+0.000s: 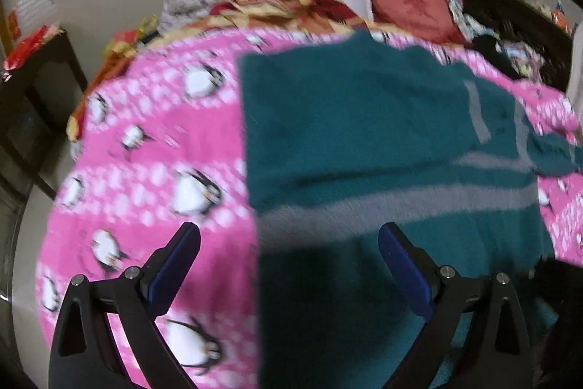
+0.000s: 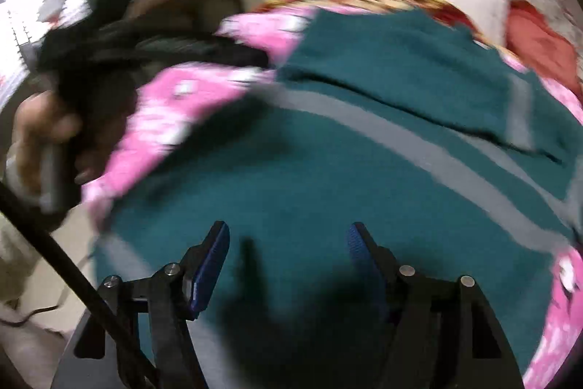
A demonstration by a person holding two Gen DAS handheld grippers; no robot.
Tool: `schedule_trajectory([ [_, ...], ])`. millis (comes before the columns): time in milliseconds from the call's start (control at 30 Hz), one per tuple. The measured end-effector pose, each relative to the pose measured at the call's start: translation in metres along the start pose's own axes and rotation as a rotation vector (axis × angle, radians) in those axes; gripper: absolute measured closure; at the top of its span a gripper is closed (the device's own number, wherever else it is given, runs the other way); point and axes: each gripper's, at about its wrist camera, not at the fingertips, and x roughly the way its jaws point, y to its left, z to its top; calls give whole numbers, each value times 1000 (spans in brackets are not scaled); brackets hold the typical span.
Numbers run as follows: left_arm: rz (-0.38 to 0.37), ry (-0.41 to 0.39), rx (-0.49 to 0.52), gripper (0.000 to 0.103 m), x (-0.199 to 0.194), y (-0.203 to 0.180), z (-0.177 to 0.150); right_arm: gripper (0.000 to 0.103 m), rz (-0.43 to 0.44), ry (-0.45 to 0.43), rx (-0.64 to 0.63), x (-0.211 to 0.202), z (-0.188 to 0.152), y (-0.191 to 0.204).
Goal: Fold small clothes
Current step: 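Grasp the sleeve cuff with the right tool and lift it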
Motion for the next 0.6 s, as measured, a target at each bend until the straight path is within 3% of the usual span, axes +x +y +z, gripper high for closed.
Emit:
schedule_trajectory([
  [133,12,34,28,5,9,-13,2,31,37,-61,103,-22,0,-39],
  [300,-23,-9,30,5,-6,-29,26,31,-181,-183,289,-87,-14,-134],
  [533,-115,-27,89,5,-3,-87,62,30,-530,-250,713,-175,-88,-308],
  [600,-125,-36,119,5,4,-106,71,30,-541,-277,819,-196,-111,-343],
])
